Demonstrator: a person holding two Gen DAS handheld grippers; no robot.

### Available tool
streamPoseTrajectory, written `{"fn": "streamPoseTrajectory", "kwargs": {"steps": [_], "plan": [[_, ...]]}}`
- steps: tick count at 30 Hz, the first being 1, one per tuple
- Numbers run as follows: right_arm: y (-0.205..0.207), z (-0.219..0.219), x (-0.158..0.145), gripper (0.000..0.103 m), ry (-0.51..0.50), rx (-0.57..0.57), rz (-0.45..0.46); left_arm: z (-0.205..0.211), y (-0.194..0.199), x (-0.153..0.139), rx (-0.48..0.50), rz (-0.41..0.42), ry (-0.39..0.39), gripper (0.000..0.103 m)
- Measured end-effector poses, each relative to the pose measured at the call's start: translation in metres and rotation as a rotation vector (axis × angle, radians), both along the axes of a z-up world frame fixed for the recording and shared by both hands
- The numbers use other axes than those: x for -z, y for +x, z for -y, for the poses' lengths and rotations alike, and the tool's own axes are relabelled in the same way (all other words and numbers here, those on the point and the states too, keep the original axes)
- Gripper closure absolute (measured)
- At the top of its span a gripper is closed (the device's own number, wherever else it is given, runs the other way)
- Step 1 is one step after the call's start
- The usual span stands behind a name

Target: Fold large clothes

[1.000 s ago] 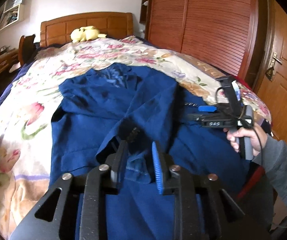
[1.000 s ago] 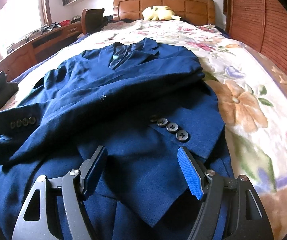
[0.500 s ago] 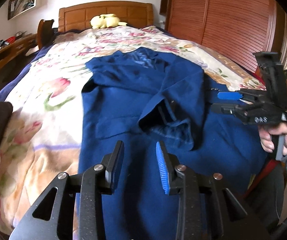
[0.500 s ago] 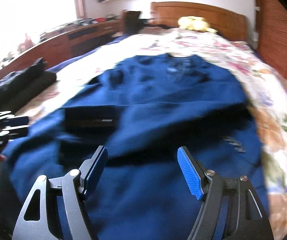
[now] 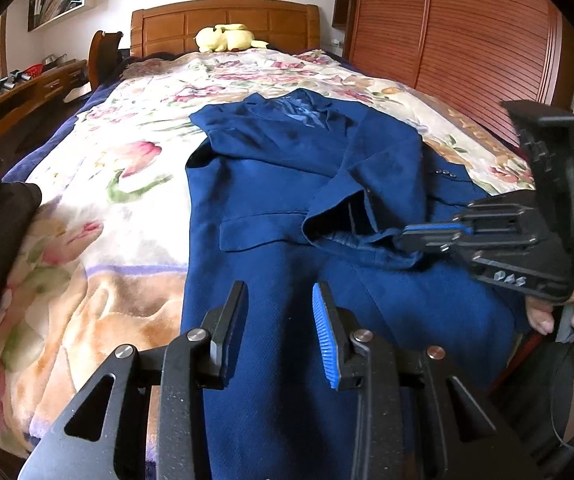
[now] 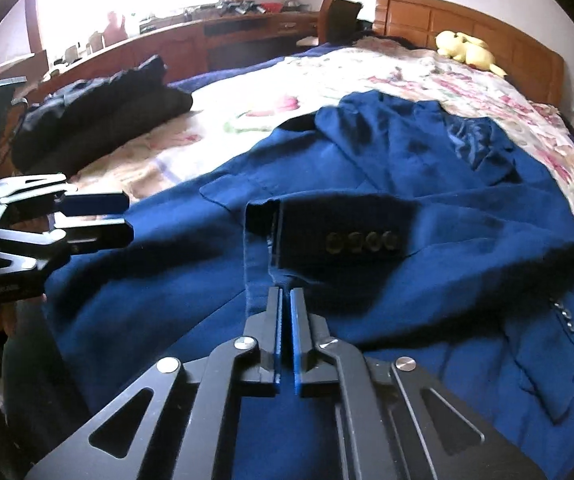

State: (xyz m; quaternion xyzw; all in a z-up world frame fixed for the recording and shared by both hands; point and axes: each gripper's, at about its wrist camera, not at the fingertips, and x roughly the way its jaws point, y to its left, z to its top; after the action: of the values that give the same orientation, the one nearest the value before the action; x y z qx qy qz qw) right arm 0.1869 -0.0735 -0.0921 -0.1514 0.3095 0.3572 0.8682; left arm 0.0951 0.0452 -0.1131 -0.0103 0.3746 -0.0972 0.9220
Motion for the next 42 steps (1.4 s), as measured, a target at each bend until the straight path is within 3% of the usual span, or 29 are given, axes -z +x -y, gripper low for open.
{"fn": "streamPoseTrajectory", "kwargs": {"steps": [7, 14, 21, 22, 24, 26, 30, 34, 38, 40, 42], "plan": [[-0.029, 0.033, -0.010, 0.101, 0.054, 0.021, 0.017, 0.010, -0.002, -0.004, 0.029, 0.010, -0.007, 0.069], [-0.051, 0.055, 0.006, 0.101, 0.077, 0.040, -0.051, 0.025, 0.002, -0.008, 0.065, 0.019, -0.015, 0.069], [-0.051, 0.071, 0.000, 0.099, 0.100, 0.090, -0.032, 0.041, 0.019, -0.011, 0.086, 0.026, -0.003, 0.069], [-0.050, 0.072, -0.001, 0.093, 0.097, 0.102, -0.027, 0.043, 0.023, -0.011, 0.088, 0.025, -0.002, 0.069], [-0.044, 0.080, -0.001, 0.069, 0.097, 0.133, -0.023, 0.047, 0.031, -0.011, 0.100, 0.022, -0.003, 0.069], [-0.038, 0.088, -0.001, 0.061, 0.114, 0.165, -0.023, 0.052, 0.041, -0.006, 0.113, 0.000, -0.005, 0.069], [-0.028, 0.101, 0.001, 0.058, 0.142, 0.227, -0.034, 0.066, 0.058, 0.008, 0.146, -0.051, 0.010, 0.069], [-0.022, 0.108, 0.008, 0.058, 0.160, 0.270, -0.054, 0.074, 0.068, 0.025, 0.116, -0.109, 0.056, 0.069], [-0.023, 0.117, 0.010, 0.058, 0.171, 0.280, -0.061, 0.072, 0.064, 0.030, 0.115, -0.121, 0.027, 0.069], [-0.020, 0.115, 0.011, 0.058, 0.173, 0.279, -0.063, 0.073, 0.062, 0.029, 0.133, -0.114, 0.014, 0.075], [-0.019, 0.114, 0.009, 0.058, 0.180, 0.281, -0.060, 0.075, 0.063, 0.030, 0.146, -0.120, 0.007, 0.093]]}}
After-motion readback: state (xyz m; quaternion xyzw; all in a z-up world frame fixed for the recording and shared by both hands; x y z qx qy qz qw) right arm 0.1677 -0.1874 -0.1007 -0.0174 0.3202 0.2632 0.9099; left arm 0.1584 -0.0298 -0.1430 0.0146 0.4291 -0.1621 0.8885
